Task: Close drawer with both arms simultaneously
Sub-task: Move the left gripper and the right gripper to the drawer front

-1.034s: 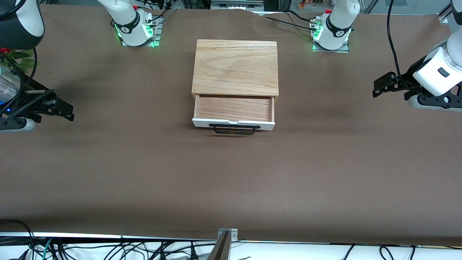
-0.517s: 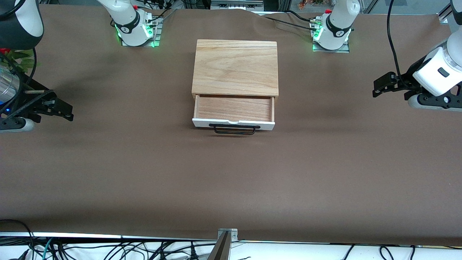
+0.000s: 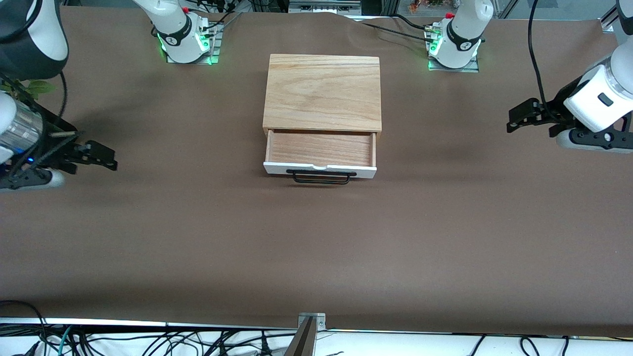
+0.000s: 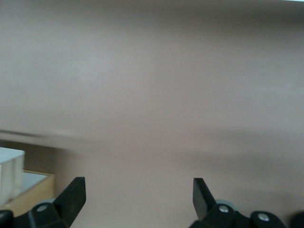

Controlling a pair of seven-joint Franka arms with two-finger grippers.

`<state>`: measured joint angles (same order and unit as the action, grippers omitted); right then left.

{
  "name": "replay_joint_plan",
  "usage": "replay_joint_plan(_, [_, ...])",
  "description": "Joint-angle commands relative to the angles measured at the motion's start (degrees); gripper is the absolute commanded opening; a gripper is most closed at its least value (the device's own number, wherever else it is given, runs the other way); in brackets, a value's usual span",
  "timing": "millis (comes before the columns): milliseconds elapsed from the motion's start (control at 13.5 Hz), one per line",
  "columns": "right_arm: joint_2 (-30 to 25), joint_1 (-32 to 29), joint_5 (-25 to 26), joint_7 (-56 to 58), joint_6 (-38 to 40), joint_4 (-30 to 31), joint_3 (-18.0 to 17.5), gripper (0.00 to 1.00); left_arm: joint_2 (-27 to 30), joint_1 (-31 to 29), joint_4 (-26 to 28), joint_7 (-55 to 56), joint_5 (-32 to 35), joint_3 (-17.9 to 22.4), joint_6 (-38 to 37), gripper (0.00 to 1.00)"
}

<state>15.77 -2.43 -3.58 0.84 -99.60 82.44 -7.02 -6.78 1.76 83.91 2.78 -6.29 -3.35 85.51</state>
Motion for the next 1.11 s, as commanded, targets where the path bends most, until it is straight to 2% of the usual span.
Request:
replay_joint_plan(0, [2.85,2.59,-2.75,0.22,-3.04,0.35,-0.28,1.00,-2.78,-0.18,0.47,-0.41,-4.77,-0.26,4.12,1.00])
replay_joint_plan(221, [7.24,7.16,-2.93,0.30,-8.92,0.26,-0.37,1.00,-9.80,2.18,0.03,0.64,-7.77,-1.13,8.88,1.00])
replay_joint_plan(369, [10.15,9.89,-3.89,0.22,-13.76,0.26,-1.33,1.00,-14.20,3.85,0.12,0.91,-11.36,-2.45,14.92,1.00])
replay_joint_plan(738, [16.57,16.31,-7.93,-0.49,-22.73,0.26,-1.33,1.00,-21.94,13.43,-0.15,8.63,-14.81,-2.54,29.16,1.00])
replay_joint_plan(812, [17.19,17.45,-8.72,-0.49,-23.09,0.26,-1.33,1.00,-22.74,14.23,0.29,8.82,-14.72,-2.46,30.58,1.00])
replay_joint_plan(1034, [18.94,19.30,-15.21,-2.15,-23.01,-0.97,-1.33,1.00,-24.41,13.71,-0.49,7.06,-15.85,-2.54,30.68,1.00])
